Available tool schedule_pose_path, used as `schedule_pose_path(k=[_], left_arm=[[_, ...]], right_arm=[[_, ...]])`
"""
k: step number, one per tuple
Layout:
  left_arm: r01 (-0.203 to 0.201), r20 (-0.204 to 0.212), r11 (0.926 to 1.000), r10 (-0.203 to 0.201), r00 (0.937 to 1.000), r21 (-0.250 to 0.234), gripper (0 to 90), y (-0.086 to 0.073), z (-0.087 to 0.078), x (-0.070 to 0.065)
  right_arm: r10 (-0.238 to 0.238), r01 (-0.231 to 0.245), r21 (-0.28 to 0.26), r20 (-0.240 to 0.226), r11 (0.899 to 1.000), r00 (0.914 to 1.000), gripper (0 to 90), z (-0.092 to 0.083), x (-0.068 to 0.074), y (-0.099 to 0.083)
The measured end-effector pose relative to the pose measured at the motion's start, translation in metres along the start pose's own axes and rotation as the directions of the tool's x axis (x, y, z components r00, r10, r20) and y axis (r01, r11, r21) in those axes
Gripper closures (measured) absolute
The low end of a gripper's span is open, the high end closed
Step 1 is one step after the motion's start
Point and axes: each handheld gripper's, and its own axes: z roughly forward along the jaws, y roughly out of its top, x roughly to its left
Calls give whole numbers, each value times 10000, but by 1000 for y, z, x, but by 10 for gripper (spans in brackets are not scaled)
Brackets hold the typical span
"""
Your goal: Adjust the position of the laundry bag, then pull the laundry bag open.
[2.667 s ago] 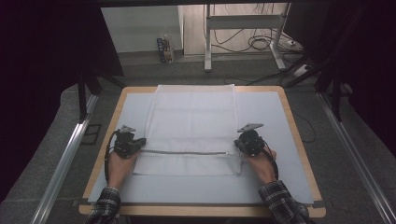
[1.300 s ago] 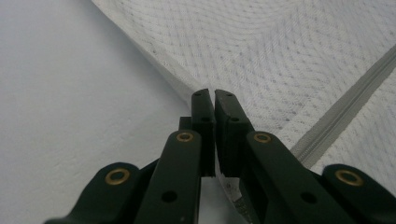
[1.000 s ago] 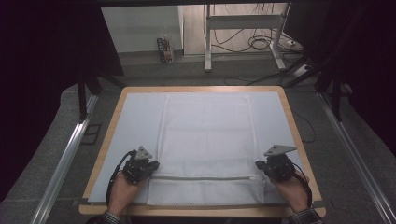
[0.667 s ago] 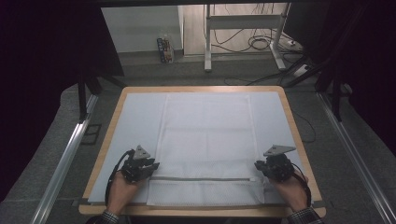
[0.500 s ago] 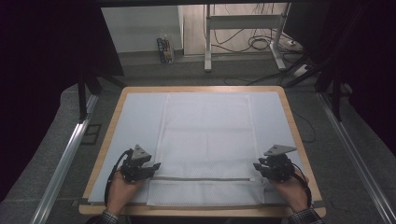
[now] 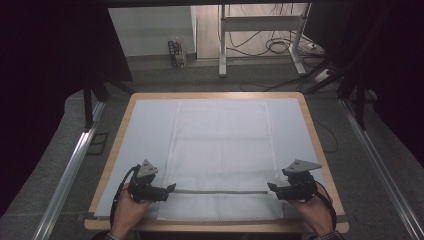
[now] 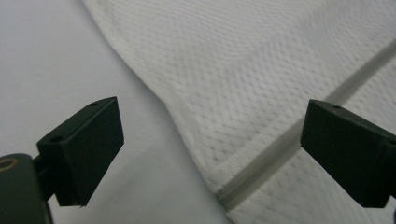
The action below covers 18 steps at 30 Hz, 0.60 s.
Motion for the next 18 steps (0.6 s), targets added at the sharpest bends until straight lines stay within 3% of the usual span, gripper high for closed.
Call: schedule_pose_path(k=[7,18], left_arm=[[-461,-112,9989,462,9989,92,41,-5,-1,-6],[-687,-220,9972,694,9973,308,41,-6,2,-6]], right_arm=[[-64,60,-255,-171,9997,9998,117,-6,2,-6],[-59,57,-52,-358,10000,9993,83,-4,2,-12]])
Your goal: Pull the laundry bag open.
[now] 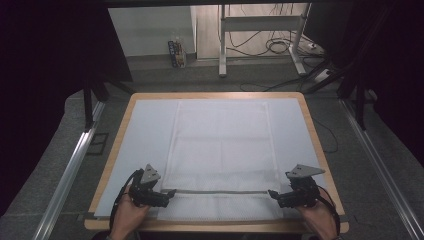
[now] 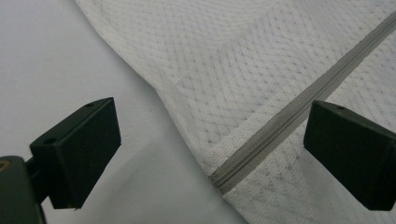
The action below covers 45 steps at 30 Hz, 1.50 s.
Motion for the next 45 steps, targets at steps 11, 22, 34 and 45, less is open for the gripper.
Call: schedule_pose_path(k=[11,22,34,45], left_arm=[[-345,25,9989,344,9994,326,46,0,4,-3],[-440,41,9979,439,9990,482,52,1,7,-4],[-624,64,9967,621,9980,513,55,3,12,-9],[-951,0,9943,952,9955,479,58,5,12,-13]], right_arm=[[149,-143,161,-351,9998,9993,19,-1,4,-4],[576,-578,535,59,9969,9983,207,-4,3,-9],[-126,82,1654,253,9862,9996,242,11,12,-13],[-273,251,1635,112,9862,9996,654,6,17,-11]])
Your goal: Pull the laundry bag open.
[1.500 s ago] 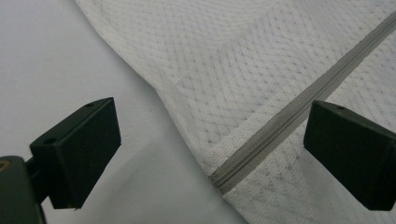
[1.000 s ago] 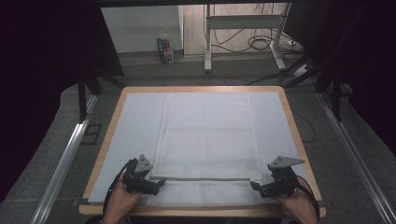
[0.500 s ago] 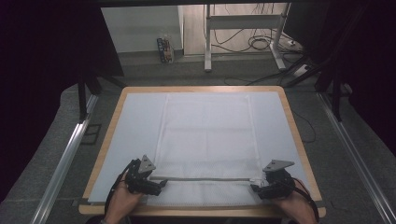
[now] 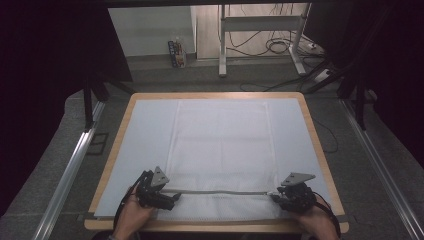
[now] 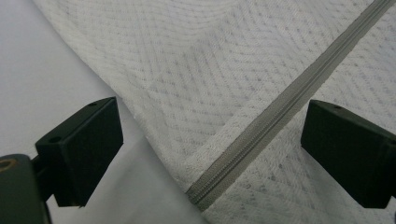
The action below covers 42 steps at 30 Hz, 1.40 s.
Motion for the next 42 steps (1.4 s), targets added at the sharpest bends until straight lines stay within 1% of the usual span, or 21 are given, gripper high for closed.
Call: schedule_pose_path(k=[2,3,7,9,10,11,12,14,17,19,22,23,24,28,29,32,33,34,36,39,42], left_arm=[[-16,-16,10000,16,10000,-11,58,0,0,0],[-34,-24,10000,34,10000,-6,59,0,0,0],[25,16,10000,-25,10000,-6,63,2,0,-1],[210,219,9997,-207,9995,-113,66,5,-1,-2],[210,219,9997,-207,9995,-113,66,5,-1,-2],[235,279,9996,-232,9993,-130,67,6,-1,-2],[240,342,9996,-235,9991,-136,67,8,-1,-3],[239,488,9996,-230,9985,-168,67,10,0,-6],[193,688,9995,-176,9975,-246,66,16,2,-11],[153,944,9994,-123,9955,-309,58,22,4,-15],[272,1465,9978,-181,9890,-598,53,35,7,-22],[209,1665,9971,-86,9860,-725,62,45,10,-29],[209,1665,9971,-86,9860,-725,64,45,10,-29],[-134,2127,9951,340,9765,-975,69,66,19,-46],[-253,2276,9945,480,9726,-1012,69,71,22,-51],[-604,2617,9921,875,9612,-1100,69,89,32,-65],[-636,2701,9910,935,9583,-1174,71,94,36,-71],[-817,2743,9899,1110,9552,-1159,72,100,40,-75],[-962,2840,9876,1284,9502,-1244,73,109,46,-84],[-1583,2829,9797,1875,9407,-1230,73,125,55,-98],[-1841,2944,9739,2162,9309,-1330,72,137,64,-111]], right_arm=[[-47,47,7,-95,10000,9999,728,0,1,0],[-130,129,-46,-253,9999,9996,788,-1,1,0],[-263,258,-104,-435,9996,9987,809,-1,1,0],[-136,119,-244,-703,9996,9974,814,-3,-2,0],[-136,119,-244,-703,9996,9974,814,-3,-2,0],[-186,138,-553,-881,9984,9959,814,-6,-4,1],[-186,138,-553,-881,9984,9959,814,-6,-4,1],[-242,147,-947,-997,9954,9947,813,-11,-4,2],[-261,105,-1273,-1211,9918,9923,811,-15,-6,2],[-217,22,-1427,-1356,9898,9905,810,-17,-7,3],[-123,-150,-1708,-1575,9852,9874,811,-20,-9,4],[-103,-211,-1874,-1654,9821,9862,812,-23,-9,4],[-103,-211,-1874,-1654,9821,9862,812,-23,-9,4],[-132,-207,-1957,-1702,9804,9853,816,-25,-8,6],[-93,-275,-1958,-1843,9803,9828,817,-25,-8,7],[-72,-325,-2001,-1944,9792,9809,817,-25,-7,8],[-74,-329,-2011,-1962,9790,9805,817,-26,-7,8],[-68,-340,-2025,-1974,9787,9803,816,-26,-7,8],[-80,-330,-2026,-1984,9787,9801,816,-26,-7,8],[-129,-284,-2031,-1994,9787,9798,815,-26,-7,8],[-99,-324,-2045,-2026,9783,9792,814,-26,-7,8]])
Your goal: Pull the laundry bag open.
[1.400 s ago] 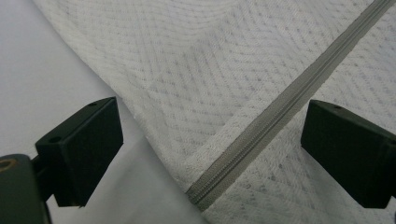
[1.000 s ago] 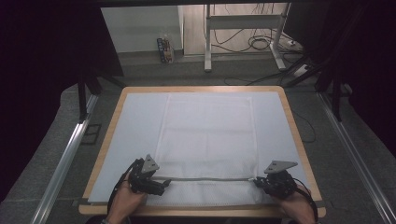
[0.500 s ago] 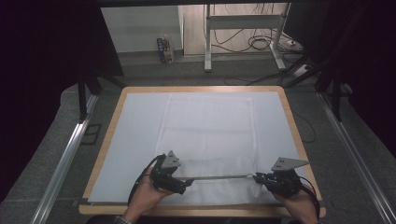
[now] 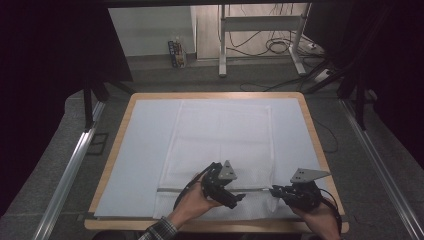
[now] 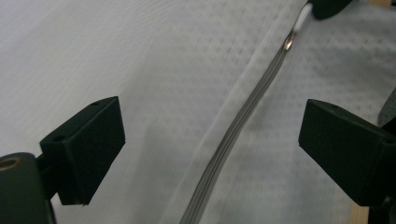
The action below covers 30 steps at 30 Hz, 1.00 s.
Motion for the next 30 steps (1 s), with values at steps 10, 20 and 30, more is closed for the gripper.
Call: schedule_pose_path(k=[10,20,30], left_arm=[[-432,-182,9990,434,9989,88,71,27,42,-15],[96,-728,9999,-101,9973,-81,73,30,45,-11],[111,-327,9999,-114,9994,-84,81,24,35,-3]], right_arm=[[57,-57,48,27,10000,10000,811,-1,1,1],[185,-189,197,185,9996,9997,810,-2,-2,0],[269,-273,165,214,9995,9994,809,-2,-3,0]])
